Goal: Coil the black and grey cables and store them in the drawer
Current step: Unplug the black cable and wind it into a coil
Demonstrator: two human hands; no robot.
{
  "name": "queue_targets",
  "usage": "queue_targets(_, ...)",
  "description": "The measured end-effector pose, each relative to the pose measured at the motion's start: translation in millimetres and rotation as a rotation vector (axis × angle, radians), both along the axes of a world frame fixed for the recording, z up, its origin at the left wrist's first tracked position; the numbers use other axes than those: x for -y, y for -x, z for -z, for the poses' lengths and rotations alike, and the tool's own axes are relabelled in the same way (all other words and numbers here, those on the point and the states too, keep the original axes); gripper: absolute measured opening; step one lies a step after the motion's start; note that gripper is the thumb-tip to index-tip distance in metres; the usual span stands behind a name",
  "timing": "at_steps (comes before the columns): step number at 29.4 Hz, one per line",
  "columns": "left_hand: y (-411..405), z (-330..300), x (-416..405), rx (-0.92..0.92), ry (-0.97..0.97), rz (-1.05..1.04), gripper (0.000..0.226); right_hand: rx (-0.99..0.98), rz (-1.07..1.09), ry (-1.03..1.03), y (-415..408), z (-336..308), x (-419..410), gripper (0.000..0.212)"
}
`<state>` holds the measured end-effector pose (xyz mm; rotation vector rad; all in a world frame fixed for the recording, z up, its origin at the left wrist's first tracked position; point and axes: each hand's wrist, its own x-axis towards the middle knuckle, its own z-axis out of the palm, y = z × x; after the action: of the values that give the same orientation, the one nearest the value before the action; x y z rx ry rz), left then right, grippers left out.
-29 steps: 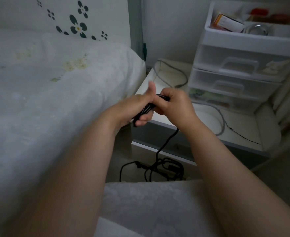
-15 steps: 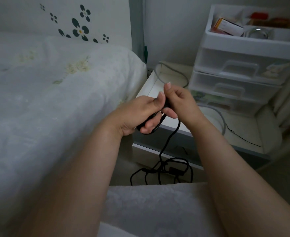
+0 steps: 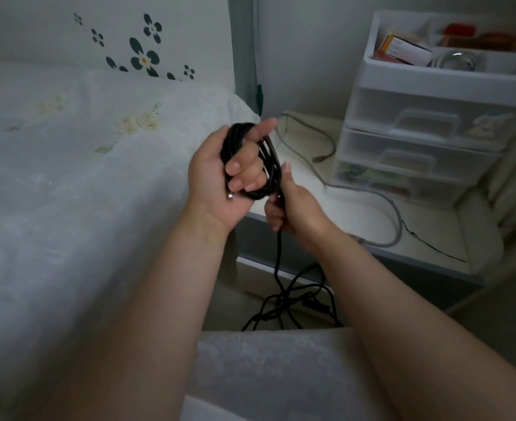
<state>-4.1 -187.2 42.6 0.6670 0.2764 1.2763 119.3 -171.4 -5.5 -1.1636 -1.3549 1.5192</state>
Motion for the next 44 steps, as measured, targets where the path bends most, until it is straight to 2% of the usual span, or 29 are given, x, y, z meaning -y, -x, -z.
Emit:
queue_targets(2, 5.5, -1.7, -3.7, 0.054, 0.02, -0.1, 0.054, -0.099, -0.117, 0.219, 4.3, 8.3, 4.5, 0.05)
queue_targets(3, 9.8, -3.2, -5.5, 0.066, 0.031, -0.155, 0.054, -0.074, -0.181, 0.28, 5.5, 12.9, 6.9, 0.047)
queue_targets(6, 24.9, -8.3, -9.3, 0.067, 0.046, -0.353, 0.054, 0.043, -0.283, 0.324, 13.3, 23.1, 18.2, 0.031)
queue_targets(8, 32.8, -8.6, -11.8, 0.04, 0.06, -0.485, 0.053, 0.197, -0.216, 0.186, 21.4, 24.8, 25.3, 0.026)
queue_targets(11, 37.7, -4.0, -14.1, -0.057, 0.11, -0.615, 0.053, 0.614, -0.079, -0.221, 28.2, 20.8, 32.1, 0.026)
queue_targets(17, 33.9, 4.5, -20.4, -0.586, 0.095, -0.784, 0.053, 0.69, -0.032, -0.412, 26.1, 0.4, 41.5, 0.018)
queue_targets(21, 28.2, 6.6, -15.3, -0.965, -0.045, -0.794, 0.031, 0.697, 0.022, -0.495, 26.5, -5.7, 39.7, 0.019)
queue_targets(25, 24.4, 17.2, -17.2, -1.401, -0.224, -0.745, 0.04, 0.599, 0.027, -0.47, 21.1, -9.8, 28.4, 0.015)
queue_targets(29, 25.2, 21.5, -21.0, -1.679, -0.256, -0.682, 0.045, 0.365, -0.141, -0.319, 10.0, -11.7, 23.1, 0.016)
queue_targets(32, 20.0, 23.5, -20.0, -1.867, -0.252, -0.509, 0.036, 0.363, -0.127, -0.418, -0.4, -15.2, 15.8, 0.015)
queue_targets(35, 13.7, 26.3, -19.4, -1.813, -0.255, -0.376, 0.043, 0.428, -0.024, -0.573, -7.0, -12.8, 3.9, 0.016)
queue_targets(38, 10.0, 25.3, -14.0, -1.63, -0.246, -0.231, 0.067, 0.43, 0.058, -0.571, -15.3, -10.5, -5.2, 0.019)
queue_targets(40, 8.9, 22.6, -8.9, -1.515, -0.197, -0.104, 0.073, 0.45, 0.108, -0.553, -21.6, -12.4, -9.3, 0.026)
queue_targets(42, 8.3, 20.6, -5.1, -1.419, -0.166, 0.033, 0.076, 0.385, 0.085, -0.516, -23.7, -13.7, -10.6, 0.026)
queue_targets(44, 7.6, 19.2, -2.9, -1.346, -0.186, 0.145, 0.077, 0.196, 0.008, -0.445, -24.0, -15.0, -10.1, 0.018)
